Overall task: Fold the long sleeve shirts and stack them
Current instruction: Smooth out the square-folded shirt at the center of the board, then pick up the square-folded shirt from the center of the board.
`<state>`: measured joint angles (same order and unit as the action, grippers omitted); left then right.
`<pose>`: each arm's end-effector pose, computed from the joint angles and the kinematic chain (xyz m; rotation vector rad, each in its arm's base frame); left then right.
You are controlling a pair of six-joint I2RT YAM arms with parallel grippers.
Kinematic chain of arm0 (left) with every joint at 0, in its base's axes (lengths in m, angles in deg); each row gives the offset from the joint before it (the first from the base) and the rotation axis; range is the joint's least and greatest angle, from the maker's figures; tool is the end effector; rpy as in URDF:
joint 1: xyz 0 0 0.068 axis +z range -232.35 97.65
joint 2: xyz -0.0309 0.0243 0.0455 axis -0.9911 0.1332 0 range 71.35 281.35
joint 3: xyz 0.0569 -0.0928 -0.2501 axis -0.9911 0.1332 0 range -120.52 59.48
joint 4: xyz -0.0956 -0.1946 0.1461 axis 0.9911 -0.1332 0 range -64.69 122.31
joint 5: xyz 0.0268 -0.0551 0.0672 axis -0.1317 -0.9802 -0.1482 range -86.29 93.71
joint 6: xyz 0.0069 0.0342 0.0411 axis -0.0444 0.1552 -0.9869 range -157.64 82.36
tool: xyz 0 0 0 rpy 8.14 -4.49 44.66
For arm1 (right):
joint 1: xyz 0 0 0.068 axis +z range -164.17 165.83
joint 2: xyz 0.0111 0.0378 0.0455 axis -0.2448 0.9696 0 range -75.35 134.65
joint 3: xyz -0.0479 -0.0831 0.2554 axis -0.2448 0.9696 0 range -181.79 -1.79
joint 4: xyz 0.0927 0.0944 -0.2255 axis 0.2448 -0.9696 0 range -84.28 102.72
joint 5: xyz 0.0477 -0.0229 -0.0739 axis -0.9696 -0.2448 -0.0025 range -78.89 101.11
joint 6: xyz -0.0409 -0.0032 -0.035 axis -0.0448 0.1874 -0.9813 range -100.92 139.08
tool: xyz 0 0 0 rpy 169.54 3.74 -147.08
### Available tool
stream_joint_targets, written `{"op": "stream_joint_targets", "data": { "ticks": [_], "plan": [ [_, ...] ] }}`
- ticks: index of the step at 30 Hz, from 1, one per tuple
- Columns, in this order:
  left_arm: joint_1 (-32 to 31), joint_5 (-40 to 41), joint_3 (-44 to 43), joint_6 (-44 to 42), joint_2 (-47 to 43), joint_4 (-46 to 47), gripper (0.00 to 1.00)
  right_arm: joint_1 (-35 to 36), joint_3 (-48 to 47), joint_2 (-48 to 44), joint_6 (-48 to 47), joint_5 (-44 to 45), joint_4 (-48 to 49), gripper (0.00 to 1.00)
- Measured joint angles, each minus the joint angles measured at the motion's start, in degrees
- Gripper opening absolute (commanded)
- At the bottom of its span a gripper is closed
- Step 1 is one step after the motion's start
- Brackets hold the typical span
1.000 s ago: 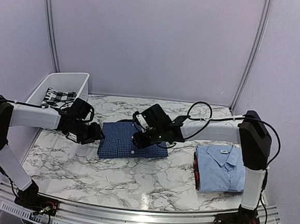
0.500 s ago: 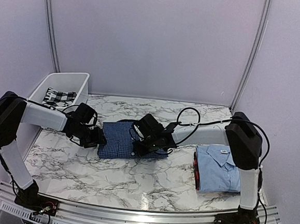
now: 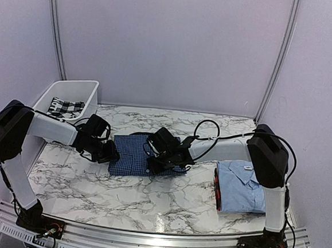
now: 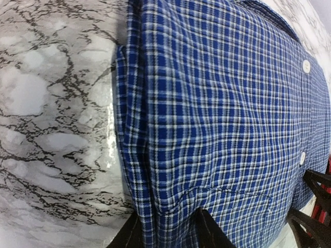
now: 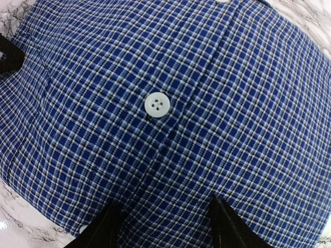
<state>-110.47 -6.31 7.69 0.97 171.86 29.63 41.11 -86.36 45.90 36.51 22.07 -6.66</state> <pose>0.2995 -0.1670 0.1433 -0.1574 2.5835 -0.6877 0.2618 0.3661 0.1505 -0.7541 2.4291 0.2633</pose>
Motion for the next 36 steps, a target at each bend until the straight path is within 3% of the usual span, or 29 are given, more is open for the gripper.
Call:
{"op": "stream_joint_targets", "data": {
  "ticks": [8, 13, 22, 36],
  "plan": [
    [-0.5, -0.3, -0.3, 2.1, 0.9, 0.3, 0.12, -0.4, 0.0, -1.3, 0.7, 0.1, -1.3, 0.62],
    [-0.9, -0.7, -0.3, 3.1, 1.1, 0.3, 0.0, -2.6, 3.8, -6.9, 1.2, -0.3, -0.9, 0.59],
    [-0.9, -0.9, -0.3, 3.6, 0.9, 0.2, 0.0, -12.0, 14.1, -13.6, 2.9, -1.0, 1.9, 0.45],
    [-0.6, -0.2, -0.1, 1.9, -7.0, -5.5, 0.0, -9.9, 18.7, -12.2, 4.9, -2.9, 4.3, 0.38]
  ]
}}
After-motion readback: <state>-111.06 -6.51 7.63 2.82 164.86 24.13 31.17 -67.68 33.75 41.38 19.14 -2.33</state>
